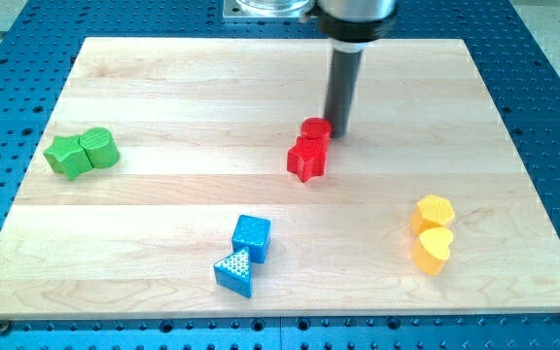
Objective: Push the red star to the bottom left of the board
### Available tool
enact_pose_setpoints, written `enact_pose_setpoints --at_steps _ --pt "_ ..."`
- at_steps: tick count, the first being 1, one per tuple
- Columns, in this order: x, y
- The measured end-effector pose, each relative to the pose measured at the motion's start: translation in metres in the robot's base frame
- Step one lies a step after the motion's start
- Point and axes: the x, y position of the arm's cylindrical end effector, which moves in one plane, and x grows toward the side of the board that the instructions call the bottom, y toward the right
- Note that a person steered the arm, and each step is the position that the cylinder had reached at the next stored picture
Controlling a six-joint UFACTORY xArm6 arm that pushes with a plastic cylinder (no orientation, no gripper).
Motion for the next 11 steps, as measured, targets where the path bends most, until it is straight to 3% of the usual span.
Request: enact_pose_setpoints --at_steps 1,3,4,6,8,10,11 --pt "0.043 -0.037" --pt "0.068 0.043" --pt "0.086 0.019" --pt "0.124 -0.083" --pt "0.085 -0.075" --pt "0.136 -0.242" --pt "0.152 -0.253"
